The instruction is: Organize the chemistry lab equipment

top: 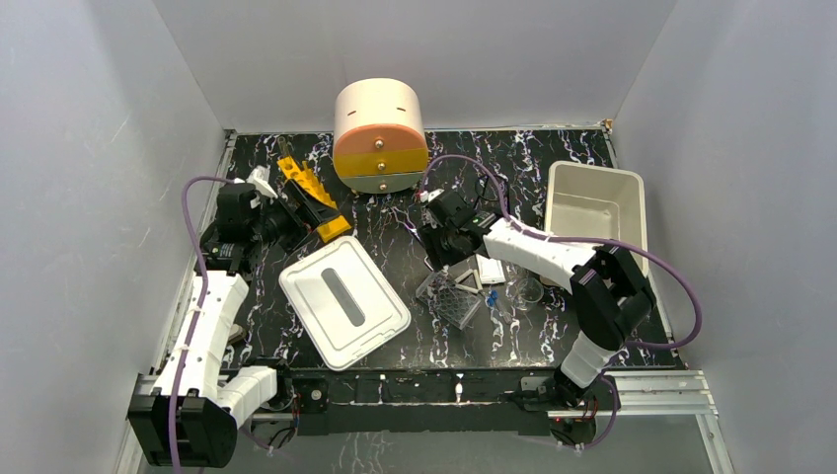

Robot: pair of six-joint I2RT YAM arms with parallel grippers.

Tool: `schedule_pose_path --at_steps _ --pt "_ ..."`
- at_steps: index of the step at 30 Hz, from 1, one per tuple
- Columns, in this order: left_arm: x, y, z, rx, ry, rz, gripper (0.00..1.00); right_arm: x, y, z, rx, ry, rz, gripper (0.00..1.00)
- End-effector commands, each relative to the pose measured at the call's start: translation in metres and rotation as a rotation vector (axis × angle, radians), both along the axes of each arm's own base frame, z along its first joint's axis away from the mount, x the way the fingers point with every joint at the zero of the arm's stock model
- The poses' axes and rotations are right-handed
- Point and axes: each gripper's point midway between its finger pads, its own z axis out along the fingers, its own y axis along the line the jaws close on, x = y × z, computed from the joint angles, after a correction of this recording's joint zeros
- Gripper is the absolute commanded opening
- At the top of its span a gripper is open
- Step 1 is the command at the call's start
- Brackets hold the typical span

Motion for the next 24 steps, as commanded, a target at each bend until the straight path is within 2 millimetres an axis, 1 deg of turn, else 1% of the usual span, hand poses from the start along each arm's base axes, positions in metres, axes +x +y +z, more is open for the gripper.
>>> schedule_pose_path --at_steps 1,3,5,8,11,15,17,21,24 --pt "-0.003 -0.006 0.003 -0.021 -0.003 -0.019 0.82 0.006 -0.020 0.012 -0.048 -0.037 -0.140 0.61" --pt "-0.003 -0.007 0.002 -0.020 -0.001 -0.024 0.82 0.002 -0.039 0.011 -0.097 -0.041 -0.230 0.53" --pt "-0.003 -0.007 0.000 -0.017 0.002 -0.029 0.82 -0.005 -0.054 0.010 -0.120 -0.041 -0.289 0.49" --pt "-0.004 -0.012 -0.001 -0.012 0.000 -0.057 0.82 -0.016 -0.072 0.011 -0.139 -0.035 -0.366 0.47" --pt "-0.005 -0.020 -0.001 -0.001 -0.006 -0.095 0.82 -0.030 -0.097 0.010 -0.205 -0.017 -0.460 0.46" --pt "-0.007 -0.026 -0.005 0.011 0.001 -0.125 0.82 -0.051 -0.122 -0.003 -0.295 0.027 -0.501 0.44" --pt "-0.007 -0.027 -0.008 0.014 0.007 -0.130 0.82 -0.061 -0.125 -0.008 -0.300 0.062 -0.469 0.44" --pt "-0.008 -0.027 -0.013 0.032 0.014 -0.126 0.81 -0.081 -0.112 -0.019 -0.250 0.161 -0.332 0.46" --pt "-0.008 -0.022 -0.018 0.041 0.038 -0.085 0.80 -0.091 -0.115 -0.025 -0.267 0.202 -0.284 0.46"
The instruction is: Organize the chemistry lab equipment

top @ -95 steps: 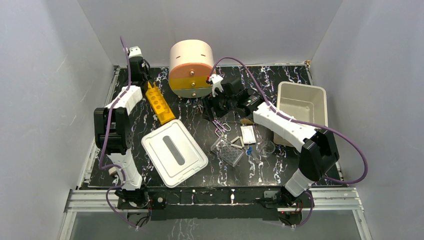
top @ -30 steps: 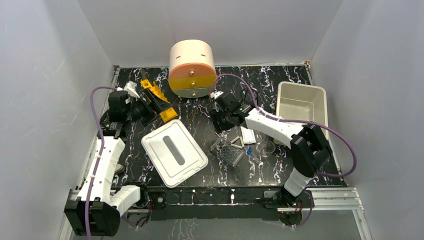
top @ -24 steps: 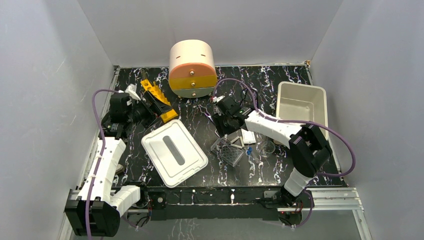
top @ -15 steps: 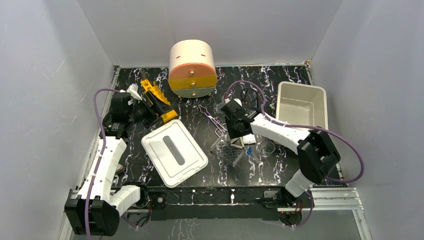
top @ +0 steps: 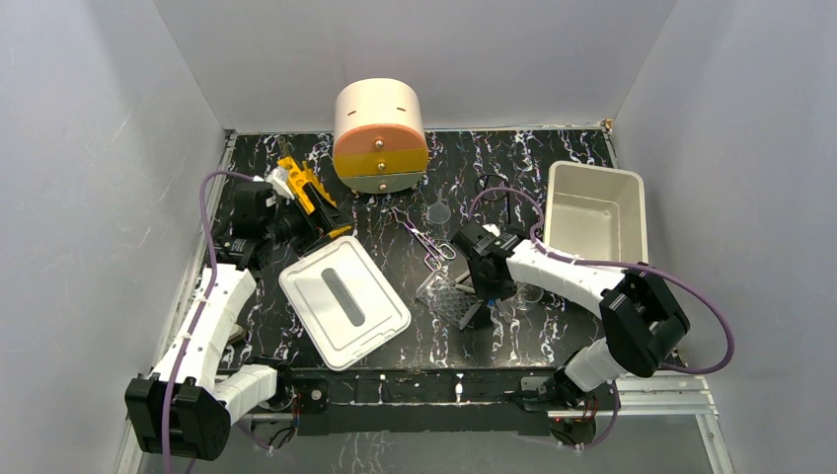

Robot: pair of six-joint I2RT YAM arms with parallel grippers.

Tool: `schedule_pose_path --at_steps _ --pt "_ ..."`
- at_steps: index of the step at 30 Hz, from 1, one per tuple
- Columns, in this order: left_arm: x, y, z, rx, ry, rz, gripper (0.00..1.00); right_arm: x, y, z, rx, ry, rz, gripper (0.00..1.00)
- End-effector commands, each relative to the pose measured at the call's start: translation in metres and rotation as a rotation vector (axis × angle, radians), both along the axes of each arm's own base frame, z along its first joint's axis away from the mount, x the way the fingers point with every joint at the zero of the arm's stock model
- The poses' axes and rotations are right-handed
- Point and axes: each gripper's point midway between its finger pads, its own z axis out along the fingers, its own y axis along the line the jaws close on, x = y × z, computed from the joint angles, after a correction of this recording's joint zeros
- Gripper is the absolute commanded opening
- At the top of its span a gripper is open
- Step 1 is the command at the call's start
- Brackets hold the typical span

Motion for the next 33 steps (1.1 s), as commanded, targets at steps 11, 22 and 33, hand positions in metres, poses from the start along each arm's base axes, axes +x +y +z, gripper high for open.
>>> schedule_pose_path --at_steps 11,22,33 --pt "0.002 0.003 -0.005 0.009 0.025 0.037 0.81 -0.007 0.054 -0.006 0.226 0.075 0.368 0.66" --pt "0.008 0.005 0.001 0.027 0.007 0.039 0.81 0.034 0.105 -0.002 0.296 0.001 0.552 0.55" --pt "0.010 0.009 0.004 0.058 0.000 0.044 0.81 0.037 0.170 -0.001 0.387 0.010 0.645 0.57"
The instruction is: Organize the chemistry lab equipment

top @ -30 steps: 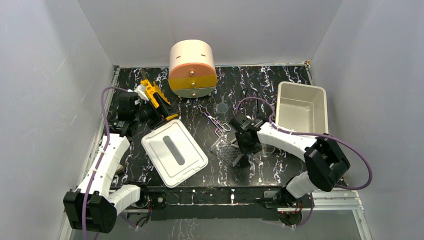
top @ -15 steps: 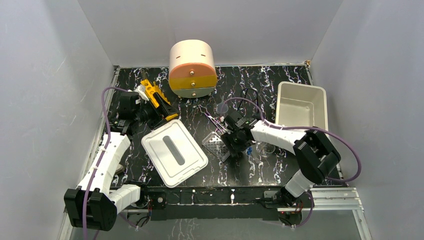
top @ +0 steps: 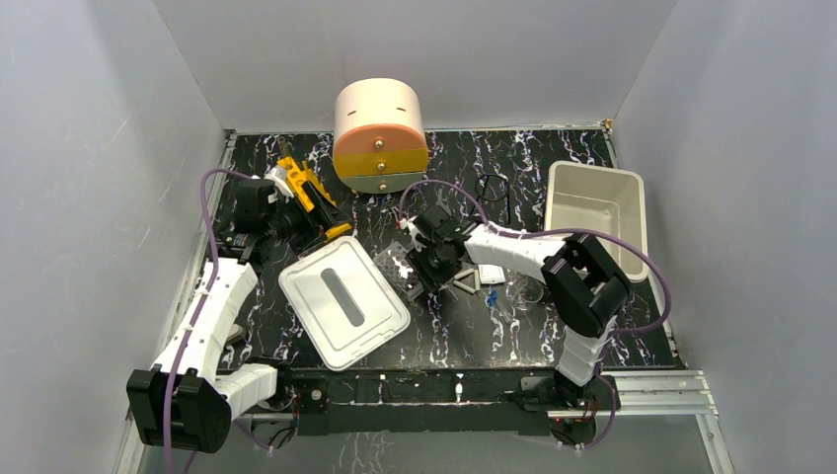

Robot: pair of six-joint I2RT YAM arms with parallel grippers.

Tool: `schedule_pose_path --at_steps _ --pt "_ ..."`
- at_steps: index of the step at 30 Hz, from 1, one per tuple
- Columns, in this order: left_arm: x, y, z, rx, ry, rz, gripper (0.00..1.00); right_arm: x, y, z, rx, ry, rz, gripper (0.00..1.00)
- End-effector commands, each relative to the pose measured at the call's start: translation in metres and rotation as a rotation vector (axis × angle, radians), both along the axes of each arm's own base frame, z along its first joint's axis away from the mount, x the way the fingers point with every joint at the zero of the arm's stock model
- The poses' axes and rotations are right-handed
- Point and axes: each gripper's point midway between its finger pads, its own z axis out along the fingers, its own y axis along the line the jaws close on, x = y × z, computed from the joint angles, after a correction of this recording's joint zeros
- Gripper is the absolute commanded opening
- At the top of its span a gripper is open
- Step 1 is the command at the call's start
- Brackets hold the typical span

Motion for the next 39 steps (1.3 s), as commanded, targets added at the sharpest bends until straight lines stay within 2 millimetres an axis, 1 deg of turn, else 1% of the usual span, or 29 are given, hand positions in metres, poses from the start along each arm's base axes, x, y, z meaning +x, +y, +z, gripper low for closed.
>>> schedule_pose_path --at_steps 1,2,4,8,11,13,15,16,18,20,21,23,25,27,28,30,31,33,34,36,39 --pt "0.002 0.001 0.014 0.018 -0.030 -0.006 0.81 0.004 0.044 0.019 0.113 -0.032 0.050 0.58" --pt "0.002 0.001 0.014 0.018 -0.028 -0.004 0.81 0.007 0.049 0.019 0.119 -0.035 0.033 0.59" --pt "0.002 0.001 0.014 0.018 -0.029 -0.004 0.81 0.021 0.051 0.019 0.104 -0.070 -0.049 0.58" --pt "0.003 0.001 0.014 0.017 -0.027 -0.005 0.81 0.042 0.056 0.025 0.102 -0.121 -0.178 0.52" --pt "0.003 0.001 0.015 0.020 -0.027 -0.009 0.82 0.050 0.059 0.031 0.102 -0.139 -0.215 0.51" --pt "0.004 0.001 0.015 0.022 -0.029 -0.010 0.82 0.049 0.061 0.034 0.110 -0.133 -0.201 0.52" --pt "0.004 0.001 0.015 0.022 -0.029 -0.012 0.82 0.043 0.060 0.039 0.129 -0.123 -0.186 0.54" --pt "0.004 0.001 0.016 0.024 -0.030 -0.014 0.82 0.038 0.058 0.042 0.136 -0.117 -0.175 0.55" --pt "0.004 0.001 0.017 0.025 -0.034 -0.017 0.82 0.031 0.051 0.054 0.151 -0.120 -0.172 0.56" --pt "0.005 0.001 0.019 0.027 -0.040 -0.020 0.82 0.026 0.036 0.067 0.140 -0.137 -0.197 0.58" --pt "0.004 0.000 0.020 0.028 -0.043 -0.023 0.82 0.023 0.025 0.075 0.128 -0.156 -0.221 0.58" --pt "0.005 -0.002 0.024 0.028 -0.062 -0.053 0.84 0.018 -0.001 0.081 0.075 -0.190 -0.279 0.59" --pt "0.005 -0.006 0.031 0.061 -0.113 -0.136 0.86 0.011 -0.035 0.081 -0.017 -0.209 -0.373 0.60" --pt "0.008 -0.002 0.036 0.111 -0.136 -0.148 0.93 0.002 -0.072 0.076 -0.123 -0.223 -0.470 0.62" --pt "0.010 0.001 0.040 0.132 -0.148 -0.146 0.98 -0.006 -0.093 0.072 -0.190 -0.219 -0.518 0.62" --pt "0.013 0.004 0.045 0.160 -0.168 -0.142 0.98 -0.018 -0.120 0.064 -0.264 -0.212 -0.585 0.61" --pt "0.014 0.006 0.047 0.168 -0.177 -0.139 0.98 -0.024 -0.126 0.061 -0.272 -0.204 -0.599 0.58" --pt "0.016 0.006 0.051 0.175 -0.188 -0.137 0.98 -0.036 -0.132 0.053 -0.253 -0.175 -0.611 0.51" --pt "0.017 0.006 0.051 0.176 -0.188 -0.137 0.98 -0.042 -0.134 0.048 -0.247 -0.158 -0.621 0.49" --pt "0.018 0.006 0.053 0.174 -0.192 -0.139 0.98 -0.050 -0.131 0.042 -0.212 -0.122 -0.618 0.48" --pt "0.019 0.004 0.053 0.162 -0.185 -0.144 0.98 -0.058 -0.128 0.033 -0.171 -0.090 -0.607 0.48"
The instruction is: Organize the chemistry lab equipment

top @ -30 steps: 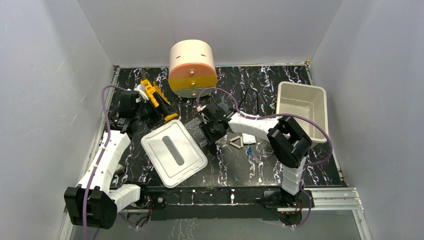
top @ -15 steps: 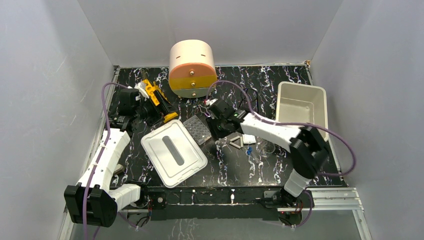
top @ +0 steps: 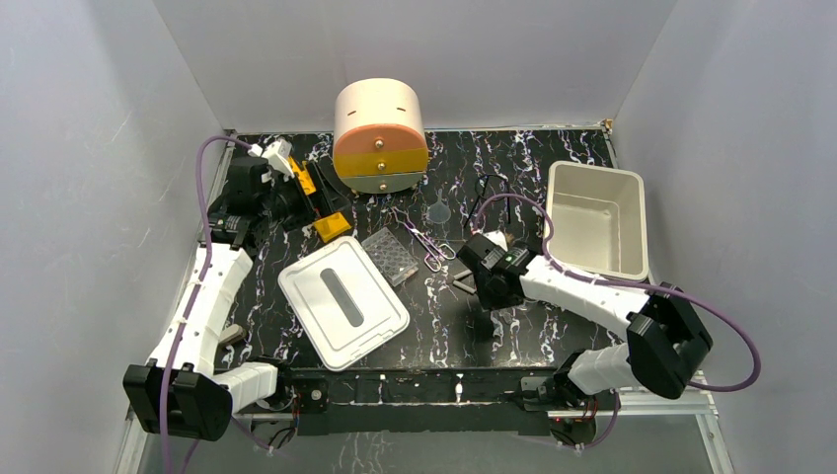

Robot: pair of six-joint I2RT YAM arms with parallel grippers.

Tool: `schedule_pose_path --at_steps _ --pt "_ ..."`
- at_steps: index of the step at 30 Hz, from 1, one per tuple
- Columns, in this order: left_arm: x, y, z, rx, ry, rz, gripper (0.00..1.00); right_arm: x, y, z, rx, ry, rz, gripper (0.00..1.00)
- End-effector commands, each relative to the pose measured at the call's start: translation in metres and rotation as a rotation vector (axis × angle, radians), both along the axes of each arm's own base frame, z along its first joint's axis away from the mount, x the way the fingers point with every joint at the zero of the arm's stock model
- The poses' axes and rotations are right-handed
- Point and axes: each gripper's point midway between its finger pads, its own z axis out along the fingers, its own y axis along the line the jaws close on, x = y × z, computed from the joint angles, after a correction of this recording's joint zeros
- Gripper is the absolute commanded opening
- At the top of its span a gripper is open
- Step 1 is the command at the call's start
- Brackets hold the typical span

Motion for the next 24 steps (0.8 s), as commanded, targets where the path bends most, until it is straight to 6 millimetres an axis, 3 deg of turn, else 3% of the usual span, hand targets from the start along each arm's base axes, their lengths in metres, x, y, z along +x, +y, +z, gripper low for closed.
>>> schedule_pose_path --at_steps 1,7,24 --pt "0.001 -0.003 0.010 0.002 -0.017 -0.023 0.98 -0.005 0.009 0.002 0.102 -0.014 -0.035 0.48" --pt "-0.001 -0.010 0.007 -0.043 0.007 -0.038 0.98 -0.011 0.015 -0.015 0.131 0.022 -0.026 0.45" --pt "-0.003 -0.012 0.009 -0.069 0.016 -0.031 0.98 -0.014 0.006 -0.046 0.057 0.059 -0.070 0.40"
